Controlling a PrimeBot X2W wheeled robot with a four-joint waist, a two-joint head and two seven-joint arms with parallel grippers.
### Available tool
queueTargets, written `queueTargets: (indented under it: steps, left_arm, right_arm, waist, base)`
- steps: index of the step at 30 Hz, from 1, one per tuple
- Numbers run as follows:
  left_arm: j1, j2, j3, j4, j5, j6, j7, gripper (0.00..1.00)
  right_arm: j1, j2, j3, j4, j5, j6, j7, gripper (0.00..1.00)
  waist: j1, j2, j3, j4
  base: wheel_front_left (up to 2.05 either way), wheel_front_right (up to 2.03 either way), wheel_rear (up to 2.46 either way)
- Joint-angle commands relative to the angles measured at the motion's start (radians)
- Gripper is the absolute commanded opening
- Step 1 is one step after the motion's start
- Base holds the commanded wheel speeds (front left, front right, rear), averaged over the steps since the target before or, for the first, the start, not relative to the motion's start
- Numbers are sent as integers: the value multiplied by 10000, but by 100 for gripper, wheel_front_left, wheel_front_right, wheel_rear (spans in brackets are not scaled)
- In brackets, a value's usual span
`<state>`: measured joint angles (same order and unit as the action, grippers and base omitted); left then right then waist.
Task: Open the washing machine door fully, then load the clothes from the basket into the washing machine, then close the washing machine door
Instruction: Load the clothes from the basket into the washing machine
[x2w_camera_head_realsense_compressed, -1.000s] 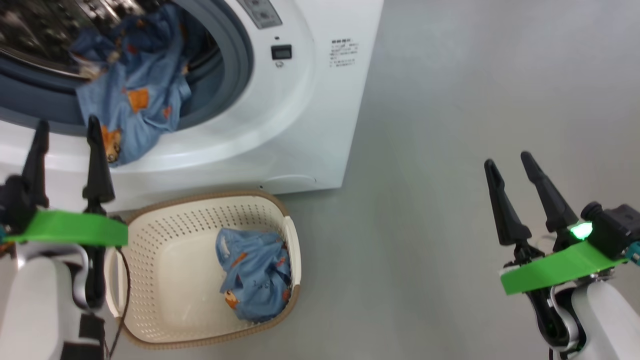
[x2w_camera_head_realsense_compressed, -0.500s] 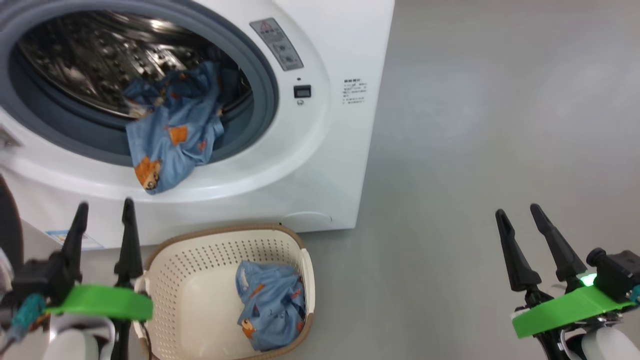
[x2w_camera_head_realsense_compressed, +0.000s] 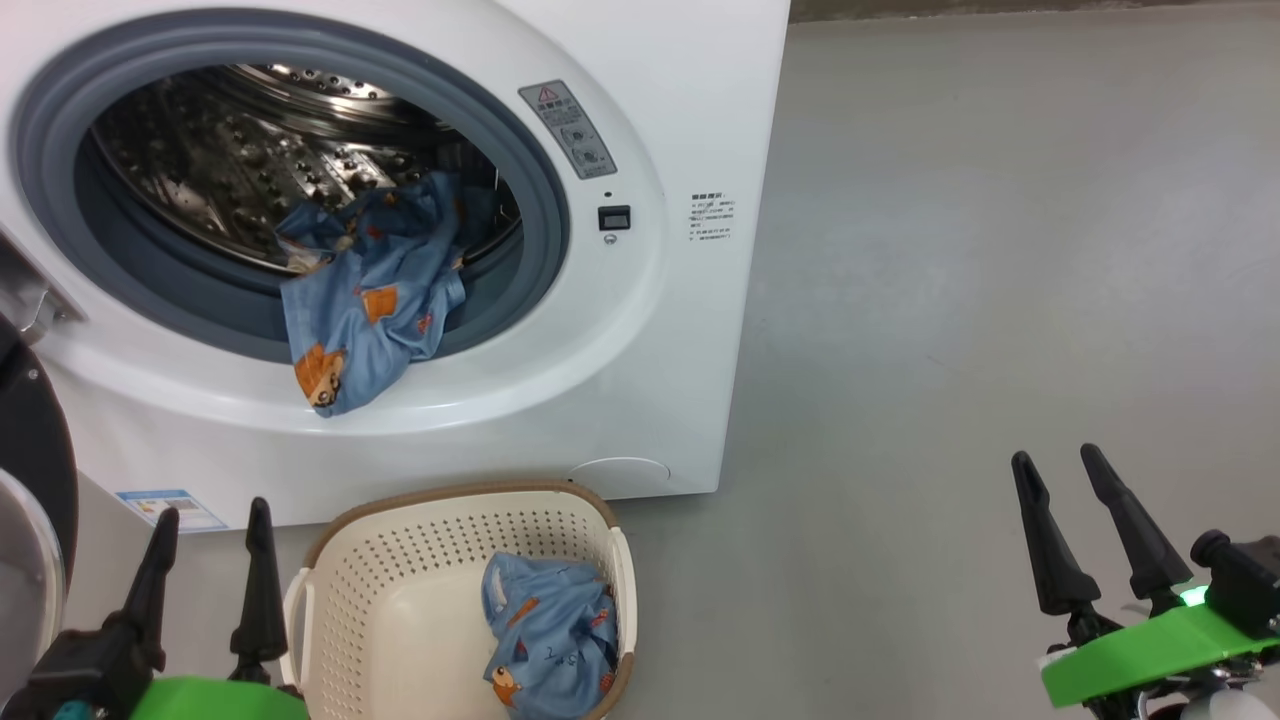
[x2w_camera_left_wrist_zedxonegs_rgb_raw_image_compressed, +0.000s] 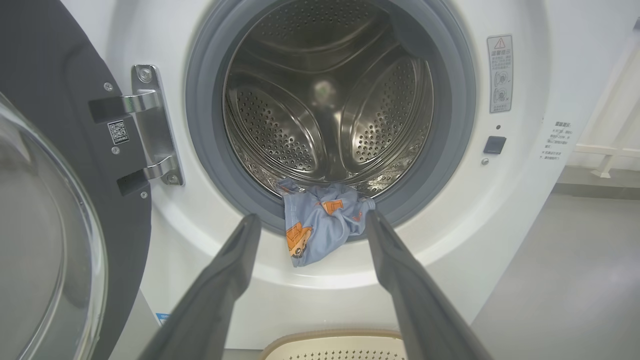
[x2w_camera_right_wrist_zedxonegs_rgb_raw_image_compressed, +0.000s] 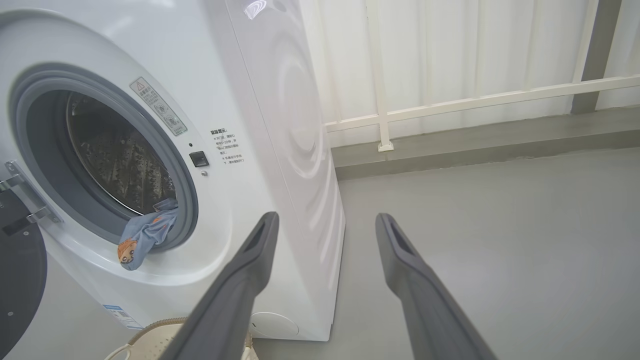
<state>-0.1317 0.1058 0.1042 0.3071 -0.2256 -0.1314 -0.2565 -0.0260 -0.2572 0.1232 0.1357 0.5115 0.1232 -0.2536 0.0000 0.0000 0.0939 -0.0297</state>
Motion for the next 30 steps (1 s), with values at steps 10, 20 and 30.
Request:
queueTargets:
  steps: [10,20,30]
  left_arm:
    - [407,97,465,-954,294,8,-53,100]
    - [109,114,437,-825,318,8,-53,100]
    - [-1198,418,336,-102,82,8,-53,100]
  right_arm:
    - [205,-124,27,-326,124,75,-82,100]
    - [-80,-51,77,-379,80,75,-82,100]
    - [-856,106,261,-519,-25,75,-82,100]
  waist:
    - [0,0,77,24]
    - [0,0,523,-19]
    - [0,0,1992,-211]
  base:
    - [0,0,0]
    - [0,0,0]
    - [0,0,0]
